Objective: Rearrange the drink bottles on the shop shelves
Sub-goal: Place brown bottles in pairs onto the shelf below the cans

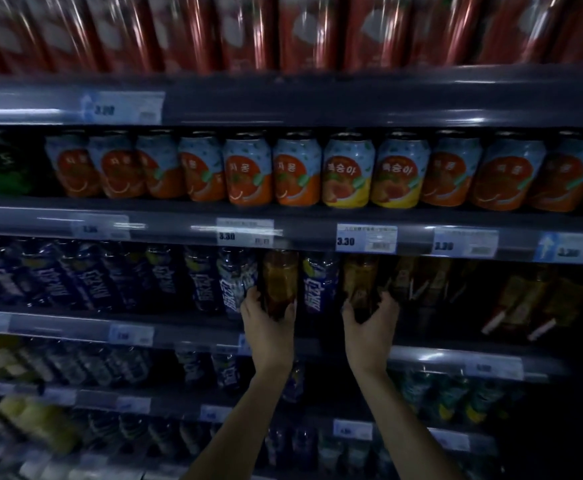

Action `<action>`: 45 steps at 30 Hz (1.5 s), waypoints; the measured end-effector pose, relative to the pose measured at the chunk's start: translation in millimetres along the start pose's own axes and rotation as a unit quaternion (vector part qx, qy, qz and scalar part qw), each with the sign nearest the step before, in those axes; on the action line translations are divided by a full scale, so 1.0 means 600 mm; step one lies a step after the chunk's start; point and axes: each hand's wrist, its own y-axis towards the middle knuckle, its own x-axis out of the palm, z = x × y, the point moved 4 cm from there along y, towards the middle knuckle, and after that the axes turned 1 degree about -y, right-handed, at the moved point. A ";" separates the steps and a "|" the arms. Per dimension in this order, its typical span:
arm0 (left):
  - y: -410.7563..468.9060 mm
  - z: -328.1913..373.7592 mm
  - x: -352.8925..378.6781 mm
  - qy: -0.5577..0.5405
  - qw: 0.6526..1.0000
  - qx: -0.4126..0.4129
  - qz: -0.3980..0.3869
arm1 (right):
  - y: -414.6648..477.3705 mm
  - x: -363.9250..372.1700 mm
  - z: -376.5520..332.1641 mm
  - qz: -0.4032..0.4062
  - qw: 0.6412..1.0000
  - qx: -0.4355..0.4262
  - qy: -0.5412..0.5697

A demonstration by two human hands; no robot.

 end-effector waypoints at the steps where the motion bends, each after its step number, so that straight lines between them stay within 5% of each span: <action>1: 0.002 0.000 0.005 0.001 1.000 -0.003 -0.005 | 0.005 0.003 0.001 0.000 1.000 0.000 -0.002; 15: 0.011 -0.005 0.025 0.042 0.999 -0.013 0.026 | 0.032 0.019 0.012 -0.023 0.999 0.030 0.008; 30: -0.015 0.003 0.020 -0.092 0.994 -0.061 0.010 | 0.032 0.019 0.014 -0.030 0.999 0.023 0.012; 38: 0.000 -0.013 0.025 -0.026 0.997 -0.054 -0.041 | 0.035 0.015 0.013 -0.025 0.999 0.020 0.005; 45: -0.005 0.003 0.030 0.080 0.995 -0.062 0.025 | 0.044 0.012 0.010 -0.019 0.999 0.032 0.025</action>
